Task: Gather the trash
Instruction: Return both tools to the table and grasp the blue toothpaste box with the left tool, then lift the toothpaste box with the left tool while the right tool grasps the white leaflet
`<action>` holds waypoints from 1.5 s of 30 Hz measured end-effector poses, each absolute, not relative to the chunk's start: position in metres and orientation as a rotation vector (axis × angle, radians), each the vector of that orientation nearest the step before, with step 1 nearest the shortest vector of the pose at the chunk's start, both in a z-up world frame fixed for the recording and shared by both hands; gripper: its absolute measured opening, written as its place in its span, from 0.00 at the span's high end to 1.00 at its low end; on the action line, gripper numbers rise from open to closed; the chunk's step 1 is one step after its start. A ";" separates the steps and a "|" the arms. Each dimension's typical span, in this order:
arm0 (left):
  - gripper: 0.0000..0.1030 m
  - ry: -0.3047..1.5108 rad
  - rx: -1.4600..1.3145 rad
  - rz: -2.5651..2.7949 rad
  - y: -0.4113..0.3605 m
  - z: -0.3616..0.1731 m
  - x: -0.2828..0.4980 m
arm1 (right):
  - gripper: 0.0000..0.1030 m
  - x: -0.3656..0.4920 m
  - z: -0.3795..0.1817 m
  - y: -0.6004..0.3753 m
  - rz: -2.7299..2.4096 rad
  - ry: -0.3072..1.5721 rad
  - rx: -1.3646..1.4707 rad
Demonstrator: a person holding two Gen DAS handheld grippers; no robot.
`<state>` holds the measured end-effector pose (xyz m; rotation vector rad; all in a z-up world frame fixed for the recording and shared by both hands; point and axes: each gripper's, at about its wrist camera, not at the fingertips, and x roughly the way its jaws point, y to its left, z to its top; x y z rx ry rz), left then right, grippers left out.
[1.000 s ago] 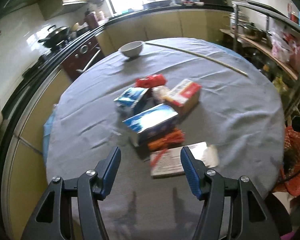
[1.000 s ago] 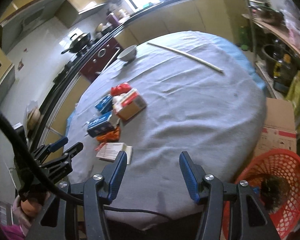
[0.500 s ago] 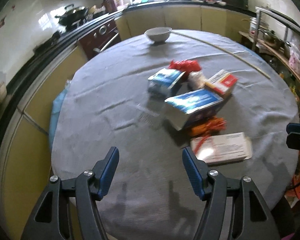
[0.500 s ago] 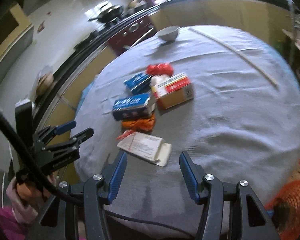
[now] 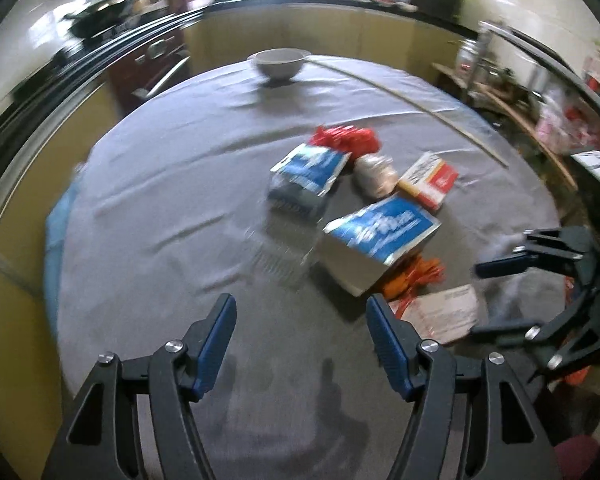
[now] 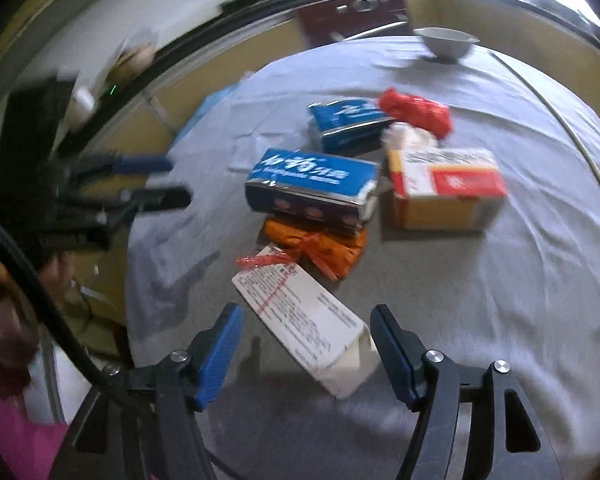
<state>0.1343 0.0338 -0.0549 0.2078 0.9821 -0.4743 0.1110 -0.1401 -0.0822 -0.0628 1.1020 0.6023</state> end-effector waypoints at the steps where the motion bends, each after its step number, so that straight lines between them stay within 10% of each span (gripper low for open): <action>1: 0.33 0.979 0.220 -0.503 0.030 -0.054 0.137 | 0.32 0.114 -0.085 -0.135 0.629 1.117 -0.094; 9: 0.32 0.990 0.394 -0.828 -0.020 -0.055 0.171 | 0.32 0.108 -0.101 -0.105 0.710 1.086 -0.360; 16: 0.32 1.060 0.465 -0.944 -0.044 -0.076 0.185 | 0.63 0.092 -0.099 -0.127 0.645 1.050 -0.325; 25: 0.43 1.057 0.368 -0.948 -0.027 -0.082 0.177 | 0.67 0.062 -0.106 -0.163 0.645 1.162 -0.189; 34: 0.44 1.028 0.199 -0.839 0.036 -0.064 0.146 | 0.62 0.091 -0.094 -0.148 0.671 1.096 -0.321; 37: 0.44 1.021 0.151 -0.826 0.053 -0.060 0.132 | 0.27 0.107 -0.097 -0.145 0.684 1.081 -0.341; 45: 0.43 1.102 0.148 -0.735 0.065 -0.082 0.129 | 0.27 0.133 -0.129 -0.110 0.764 1.181 -0.297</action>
